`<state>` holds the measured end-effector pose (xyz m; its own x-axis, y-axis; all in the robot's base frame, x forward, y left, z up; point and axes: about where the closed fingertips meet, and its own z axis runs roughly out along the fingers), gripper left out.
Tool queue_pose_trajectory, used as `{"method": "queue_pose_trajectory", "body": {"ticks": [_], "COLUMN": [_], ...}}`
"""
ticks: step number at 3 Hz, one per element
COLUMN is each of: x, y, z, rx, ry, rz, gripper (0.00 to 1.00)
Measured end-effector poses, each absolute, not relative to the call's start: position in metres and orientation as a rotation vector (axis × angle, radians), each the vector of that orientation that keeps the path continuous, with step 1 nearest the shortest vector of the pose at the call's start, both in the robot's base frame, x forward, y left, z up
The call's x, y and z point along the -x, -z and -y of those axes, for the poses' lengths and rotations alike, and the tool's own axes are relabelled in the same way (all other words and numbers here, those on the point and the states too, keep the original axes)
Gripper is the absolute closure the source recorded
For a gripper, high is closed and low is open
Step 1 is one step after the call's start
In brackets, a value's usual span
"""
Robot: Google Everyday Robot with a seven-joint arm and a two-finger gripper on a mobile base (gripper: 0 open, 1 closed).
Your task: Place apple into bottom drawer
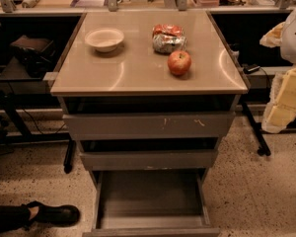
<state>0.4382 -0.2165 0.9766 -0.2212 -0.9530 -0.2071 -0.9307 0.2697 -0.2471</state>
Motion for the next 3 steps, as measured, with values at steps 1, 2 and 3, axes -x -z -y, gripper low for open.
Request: {"method": "queue_pose_trajectory", "body": {"ticks": [1,2,3], "x": [-0.438,-0.476,-0.537], "y": [-0.977,-0.976,-0.979], "z": [0.217,0.223,0.236], "rx": [1.724,1.632,1.478], "ry": [0.1,-0.009,-0.166], "rz": [-2.231,-2.159,-2.044], "gripper": [0.0,0.0,0.0]}}
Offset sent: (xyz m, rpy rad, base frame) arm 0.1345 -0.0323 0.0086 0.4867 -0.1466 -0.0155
